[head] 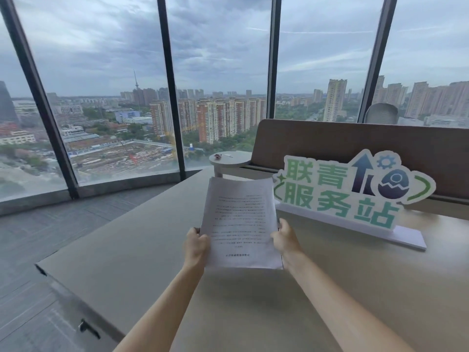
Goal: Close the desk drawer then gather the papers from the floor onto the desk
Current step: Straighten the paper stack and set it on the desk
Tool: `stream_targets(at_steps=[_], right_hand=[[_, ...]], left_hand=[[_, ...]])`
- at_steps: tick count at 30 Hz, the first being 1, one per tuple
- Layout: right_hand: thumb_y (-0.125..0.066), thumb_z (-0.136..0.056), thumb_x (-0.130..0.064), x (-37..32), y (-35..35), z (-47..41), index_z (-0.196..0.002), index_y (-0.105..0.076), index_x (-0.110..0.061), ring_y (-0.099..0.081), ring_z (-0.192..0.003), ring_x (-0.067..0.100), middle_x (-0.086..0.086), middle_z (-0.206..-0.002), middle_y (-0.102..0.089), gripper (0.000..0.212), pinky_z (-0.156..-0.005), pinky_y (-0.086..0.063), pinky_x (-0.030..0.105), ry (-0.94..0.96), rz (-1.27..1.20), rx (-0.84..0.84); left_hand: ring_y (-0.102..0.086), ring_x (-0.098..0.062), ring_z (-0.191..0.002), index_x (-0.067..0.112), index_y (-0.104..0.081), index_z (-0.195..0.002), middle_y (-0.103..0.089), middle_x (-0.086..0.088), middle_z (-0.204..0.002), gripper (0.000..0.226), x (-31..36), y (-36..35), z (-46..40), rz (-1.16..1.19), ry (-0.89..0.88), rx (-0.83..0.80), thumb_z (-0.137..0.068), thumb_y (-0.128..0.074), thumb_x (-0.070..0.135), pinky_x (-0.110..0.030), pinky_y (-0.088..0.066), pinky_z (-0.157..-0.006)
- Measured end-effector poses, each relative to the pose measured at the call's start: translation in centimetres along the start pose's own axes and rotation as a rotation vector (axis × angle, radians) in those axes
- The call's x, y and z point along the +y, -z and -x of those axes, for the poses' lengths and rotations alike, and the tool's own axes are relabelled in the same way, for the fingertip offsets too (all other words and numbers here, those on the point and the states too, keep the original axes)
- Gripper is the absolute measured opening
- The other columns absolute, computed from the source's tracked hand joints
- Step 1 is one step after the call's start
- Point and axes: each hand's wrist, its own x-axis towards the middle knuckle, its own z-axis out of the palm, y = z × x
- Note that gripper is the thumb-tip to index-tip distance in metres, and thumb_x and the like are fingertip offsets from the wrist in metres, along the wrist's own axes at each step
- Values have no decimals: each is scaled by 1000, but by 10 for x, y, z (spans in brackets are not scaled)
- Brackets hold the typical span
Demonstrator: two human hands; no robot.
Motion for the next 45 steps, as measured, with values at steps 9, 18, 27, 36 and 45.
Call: stream_targets(at_steps=[9,18,27,36,45], right_hand=[[-36,-87,12,1,-86,-55,-102,-67,1,-64,-89,28,10,-97,-69,36,-87,-58,42,-86,20,-114],[-54,-81,9,-4,-123,-125,-83,-75,5,-76,-80,35,21,-91,-78,21,-70,-64,45,-91,57,-151],[-67,-78,6,-15,-157,-159,-72,-65,-3,-75,-67,27,19,-85,-75,11,-64,-65,40,13,227,-136],[-65,-79,10,-22,-169,-160,-130,-52,-3,-69,-51,22,19,-114,-63,54,-48,-61,27,-25,168,-165],[-53,-78,-14,-34,-173,-162,-67,-51,-14,-73,-63,34,14,-71,-70,11,-58,-64,41,184,703,-182]], left_hand=[[-59,-28,-89,8,-58,-100,-61,-9,-95,24,-22,40,-83,-276,-28,4,-82,-45,-2,-31,-46,-75],[-56,-36,-117,2,-56,-124,-61,-20,-126,39,-21,45,-175,-610,-90,48,-87,-44,5,-38,-44,-94],[-56,-35,-118,5,-60,-125,-63,-19,-125,40,-19,45,-242,-835,-175,15,-88,-43,5,-39,-45,-94],[-51,-35,-112,1,-62,-112,-63,-20,-116,34,-30,37,-265,-1062,-308,32,-85,-42,3,-35,-40,-92],[-54,-33,-107,6,-60,-114,-62,-14,-113,36,-32,39,-264,-1182,-399,39,-83,-44,9,-38,-43,-89]])
